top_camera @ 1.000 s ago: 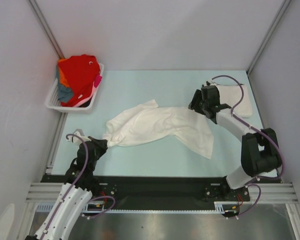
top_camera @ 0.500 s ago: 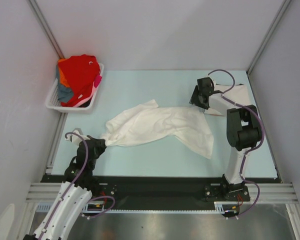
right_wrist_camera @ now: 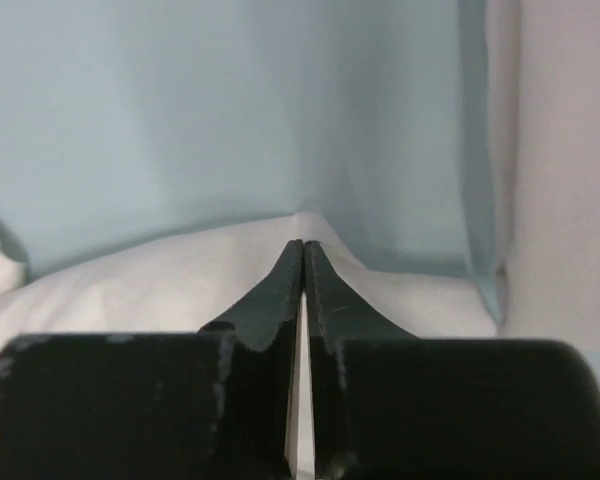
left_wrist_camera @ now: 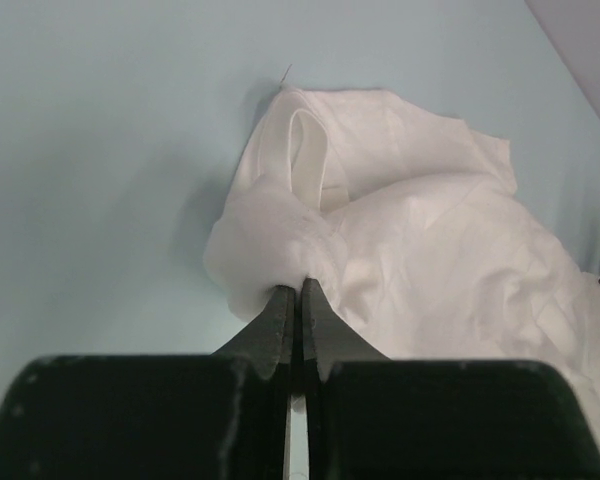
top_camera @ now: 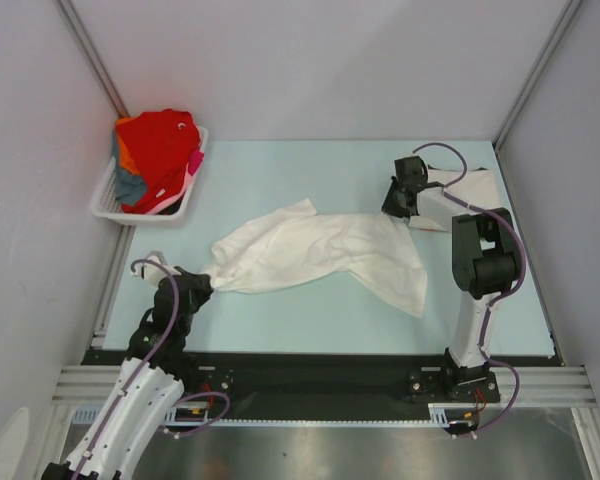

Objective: Fold and stack the t-shirts
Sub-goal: Flatten the tshirt out

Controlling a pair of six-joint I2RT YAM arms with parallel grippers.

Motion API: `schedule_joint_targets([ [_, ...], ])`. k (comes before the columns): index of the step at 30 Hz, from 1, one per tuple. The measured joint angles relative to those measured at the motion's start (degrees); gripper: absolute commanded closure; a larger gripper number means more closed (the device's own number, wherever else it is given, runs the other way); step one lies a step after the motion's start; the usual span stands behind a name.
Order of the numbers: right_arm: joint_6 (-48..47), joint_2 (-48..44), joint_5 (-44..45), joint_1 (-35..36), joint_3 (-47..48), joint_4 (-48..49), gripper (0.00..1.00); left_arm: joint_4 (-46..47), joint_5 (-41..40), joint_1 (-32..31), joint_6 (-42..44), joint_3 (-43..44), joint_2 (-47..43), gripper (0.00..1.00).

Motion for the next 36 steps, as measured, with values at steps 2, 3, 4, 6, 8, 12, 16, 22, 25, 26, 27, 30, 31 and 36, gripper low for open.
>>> schedule_joint_targets([
  [2,0.68,-0.07,-1.70,-0.15,0.02,0.50,1.00,1.42,-0.20,0.00,0.07,0.00,1.11,0.98],
  [3,0.94,-0.11,-2.97,-0.35,0.04,0.68,1.00,2.34,-0.22,0.00,0.00,0.02,2.08,0.98],
  [4,1.11,-0.20,-4.37,-0.63,0.07,0.90,1.00,3.50,-0.22,0.02,-0.04,0.02,3.23,0.98],
  [6,1.40,-0.33,-6.82,-1.36,0.76,0.92,1.00,6.29,-0.15,0.13,-0.35,0.13,6.56,0.98],
  [8,1.46,-0.33,-8.72,-1.79,2.60,0.46,1.00,8.92,0.17,0.70,-0.87,1.07,11.13,1.00],
  [12,1.97,-0.46,-12.68,-2.47,10.58,-1.42,1.00,12.92,3.17,4.20,-1.86,10.34,26.93,1.00],
  [16,2.56,-2.12,-16.50,-2.69,18.05,-2.75,1.00,12.79,9.60,8.94,-1.51,27.02,40.72,1.00],
  [22,4.52,-11.80,-23.08,-6.43,22.14,-3.74,1.00,12.09,16.17,14.88,0.02,49.48,44.87,1.00],
  [25,5.90,-22.75,-24.44,-10.71,15.58,-1.77,1.00,12.48,15.65,15.80,0.87,50.21,38.25,1.00],
  [26,6.58,-27.26,-24.59,-12.24,12.02,-0.46,1.00,12.63,15.56,15.82,1.05,49.24,35.32,1.00],
  [27,7.26,-32.61,-24.46,-13.62,6.91,1.29,1.00,13.14,15.54,15.82,1.31,47.52,32.33,1.00],
  [30,9.22,-49.46,-23.50,-14.78,-11.34,7.15,1.00,15.52,15.80,15.82,1.29,37.44,23.58,1.00],
  [31,9.77,-53.70,-23.15,-14.58,-16.59,7.02,0.99,15.41,15.87,15.82,1.31,32.96,20.57,1.00],
  [36,13.14,-77.57,-18.97,-14.01,-44.37,4.35,0.44,9.20,13.53,15.82,1.27,11.47,9.79,0.88],
])
